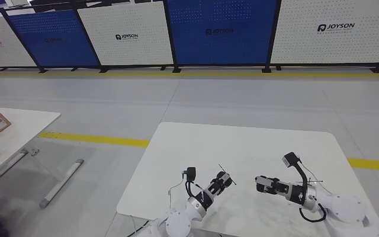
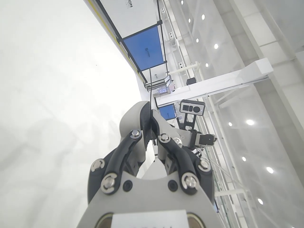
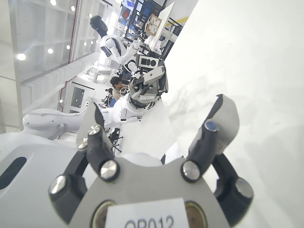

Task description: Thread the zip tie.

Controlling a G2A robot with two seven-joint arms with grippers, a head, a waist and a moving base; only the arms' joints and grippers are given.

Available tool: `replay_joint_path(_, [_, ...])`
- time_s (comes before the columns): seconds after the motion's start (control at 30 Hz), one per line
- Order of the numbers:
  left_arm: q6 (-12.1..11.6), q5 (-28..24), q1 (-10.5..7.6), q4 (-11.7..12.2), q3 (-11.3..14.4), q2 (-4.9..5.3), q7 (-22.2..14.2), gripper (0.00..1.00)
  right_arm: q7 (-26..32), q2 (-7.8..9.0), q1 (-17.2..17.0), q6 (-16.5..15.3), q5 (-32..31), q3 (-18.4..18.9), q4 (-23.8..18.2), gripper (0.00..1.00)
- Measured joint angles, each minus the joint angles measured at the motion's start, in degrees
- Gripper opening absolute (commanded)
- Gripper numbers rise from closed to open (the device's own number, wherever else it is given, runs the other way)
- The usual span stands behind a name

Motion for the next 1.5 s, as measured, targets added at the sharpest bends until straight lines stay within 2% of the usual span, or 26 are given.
replay_joint_path(0.1, [0.4,0.2,-0.16,0.2,-0.1,-0.07,0.6,0.00,0.0,0.00,0.0,0.0,0.0,0.0,0.0,1.00])
replay_joint_path(0.17, [1.2,1.6,-0.26,0.6,0.1,-0.31,3.0,0.00,-0.2,0.01,0.0,0.0,-0.2,0.0,-0.3,1.00])
replay_joint_path(0.27, [2.7,2.8,-0.44,1.2,1.2,-0.96,7.6,0.00,0.0,0.43,0.1,0.0,-3.8,0.9,-2.9,1.00])
replay_joint_path(0.37, [3.8,1.7,-1.12,1.5,2.2,-1.78,11.4,0.00,3.7,1.51,0.4,0.0,-10.3,3.8,-6.7,1.00])
replay_joint_path(0.43, [3.7,1.1,-1.62,1.7,2.8,-2.20,12.5,0.00,7.9,2.23,0.9,0.0,-12.6,5.3,-7.9,1.00])
replay_joint_path(0.47, [3.6,0.7,-1.86,1.9,3.1,-2.37,12.4,0.00,11.5,2.61,1.5,0.0,-12.8,6.0,-7.7,1.00])
replay_joint_path(0.53, [3.5,0.5,-1.92,1.9,3.2,-2.41,12.2,0.00,14.5,2.87,2.1,0.0,-11.8,6.8,-6.8,1.00])
replay_joint_path(0.83, [3.5,0.6,-1.90,1.9,3.2,-2.39,12.2,0.00,14.9,2.96,2.2,0.2,-12.5,5.9,-7.3,1.00])
replay_joint_path(0.93, [3.5,0.6,-1.90,1.9,3.2,-2.39,12.2,0.00,15.6,3.61,3.8,2.1,-12.3,8.0,-5.5,1.00])
replay_joint_path(1.07, [3.5,0.6,-1.90,1.9,3.2,-2.39,12.2,0.00,16.2,5.49,7.0,7.7,-17.6,9.0,-3.1,1.00])
replay_joint_path(1.17, [3.5,0.6,-1.90,1.9,3.2,-2.39,12.2,0.00,16.2,6.69,8.9,10.5,-21.2,7.5,-2.6,1.00])
replay_joint_path(1.23, [3.5,0.6,-1.90,1.9,3.2,-2.39,12.2,0.00,16.2,7.50,10.3,12.8,-24.9,4.5,-2.2,1.00])
replay_joint_path(1.3, [3.5,0.6,-1.90,1.9,3.2,-2.39,12.2,0.00,16.2,7.75,11.1,13.6,-25.9,3.5,-2.2,1.00])
replay_joint_path(1.5, [3.5,0.6,-1.90,1.9,3.2,-2.39,12.2,0.00,16.2,7.72,11.0,13.5,-25.6,3.7,-2.2,1.00])
